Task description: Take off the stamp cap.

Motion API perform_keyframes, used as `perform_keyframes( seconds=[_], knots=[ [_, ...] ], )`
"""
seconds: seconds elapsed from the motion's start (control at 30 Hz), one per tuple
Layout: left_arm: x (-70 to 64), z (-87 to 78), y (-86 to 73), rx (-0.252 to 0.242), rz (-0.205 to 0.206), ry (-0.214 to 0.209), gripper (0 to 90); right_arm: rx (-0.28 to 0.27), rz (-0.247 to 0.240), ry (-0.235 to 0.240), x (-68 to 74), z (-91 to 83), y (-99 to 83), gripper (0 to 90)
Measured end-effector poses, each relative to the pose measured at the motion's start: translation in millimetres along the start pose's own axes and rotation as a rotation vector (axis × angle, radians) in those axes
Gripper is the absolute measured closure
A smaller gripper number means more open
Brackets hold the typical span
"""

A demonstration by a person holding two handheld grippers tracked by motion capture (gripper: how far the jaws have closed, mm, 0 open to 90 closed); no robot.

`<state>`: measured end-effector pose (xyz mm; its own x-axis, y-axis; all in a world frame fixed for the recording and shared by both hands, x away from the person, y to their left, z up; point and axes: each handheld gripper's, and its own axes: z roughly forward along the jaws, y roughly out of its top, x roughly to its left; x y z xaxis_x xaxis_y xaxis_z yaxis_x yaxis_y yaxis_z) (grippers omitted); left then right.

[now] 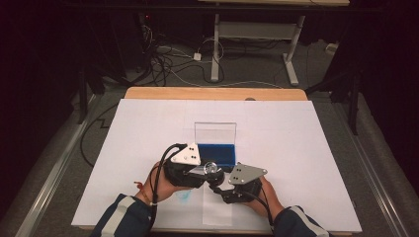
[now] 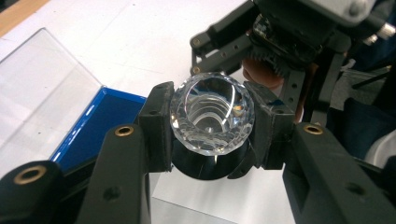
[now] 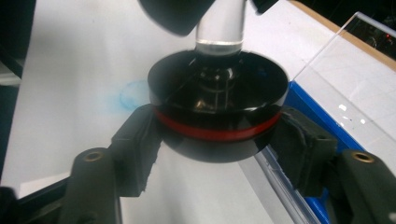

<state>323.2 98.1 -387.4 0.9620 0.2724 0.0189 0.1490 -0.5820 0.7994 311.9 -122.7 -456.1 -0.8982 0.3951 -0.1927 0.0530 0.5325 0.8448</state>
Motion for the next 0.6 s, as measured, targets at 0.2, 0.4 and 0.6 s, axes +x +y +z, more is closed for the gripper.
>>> perform_keyframes(
  seconds=[0.2,0.4,0.6],
  knots=[
    [-1.2,1.4,0.4,0.001,0.006,-0.013,54.5,-0.007,-0.008,0.002,0.8,-0.2,0.6,37.6],
    [-0.8,1.4,-0.9,-0.005,0.002,-0.018,54.5,0.001,-0.022,-0.011,2.5,-1.5,1.5,38.4],
    [-0.1,2.1,-2.3,-0.008,0.000,-0.026,54.5,0.023,-0.030,-0.019,3.6,-3.3,2.5,38.8]
  ],
)
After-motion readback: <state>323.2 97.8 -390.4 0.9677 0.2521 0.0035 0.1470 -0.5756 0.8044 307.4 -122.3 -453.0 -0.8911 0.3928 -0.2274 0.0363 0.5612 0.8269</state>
